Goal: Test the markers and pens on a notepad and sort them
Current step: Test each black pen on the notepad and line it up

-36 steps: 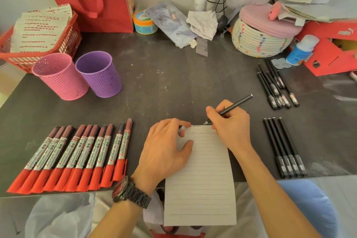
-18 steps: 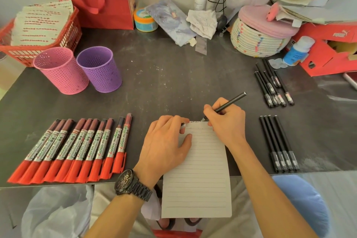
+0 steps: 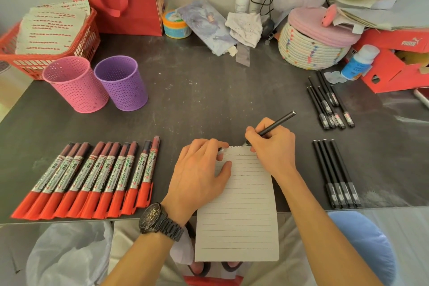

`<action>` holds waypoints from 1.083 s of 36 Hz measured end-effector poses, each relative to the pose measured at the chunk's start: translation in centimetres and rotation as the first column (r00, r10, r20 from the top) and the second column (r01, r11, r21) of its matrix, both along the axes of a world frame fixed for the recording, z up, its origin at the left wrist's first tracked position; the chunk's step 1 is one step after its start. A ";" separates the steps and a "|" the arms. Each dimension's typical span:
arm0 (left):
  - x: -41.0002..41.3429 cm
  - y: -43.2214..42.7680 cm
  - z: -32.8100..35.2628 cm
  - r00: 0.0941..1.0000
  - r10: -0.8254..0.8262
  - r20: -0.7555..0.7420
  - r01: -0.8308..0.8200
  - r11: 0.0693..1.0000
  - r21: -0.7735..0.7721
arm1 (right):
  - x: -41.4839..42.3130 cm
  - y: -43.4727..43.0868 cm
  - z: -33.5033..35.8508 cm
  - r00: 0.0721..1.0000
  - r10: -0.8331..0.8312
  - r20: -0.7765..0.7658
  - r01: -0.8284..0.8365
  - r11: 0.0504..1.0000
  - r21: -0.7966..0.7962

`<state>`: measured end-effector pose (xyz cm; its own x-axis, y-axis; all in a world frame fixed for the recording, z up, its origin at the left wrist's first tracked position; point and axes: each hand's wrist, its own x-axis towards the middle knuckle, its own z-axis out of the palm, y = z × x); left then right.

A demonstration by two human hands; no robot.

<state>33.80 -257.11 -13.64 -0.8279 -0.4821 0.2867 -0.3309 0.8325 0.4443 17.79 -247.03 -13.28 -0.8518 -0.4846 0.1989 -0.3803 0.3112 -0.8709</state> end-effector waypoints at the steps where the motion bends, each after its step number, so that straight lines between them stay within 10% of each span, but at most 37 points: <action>1: 0.0 0.0 0.0 1.000 -0.001 -0.001 0.001 1.000 0.001 | 0.0 0.0 0.0 1.000 0.000 0.004 0.000 1.000 -0.002; 39: -0.1 -0.1 -0.4 0.999 0.021 0.034 -0.022 1.000 0.021 | 0.1 0.2 0.7 0.996 -0.076 0.052 0.079 0.995 -0.064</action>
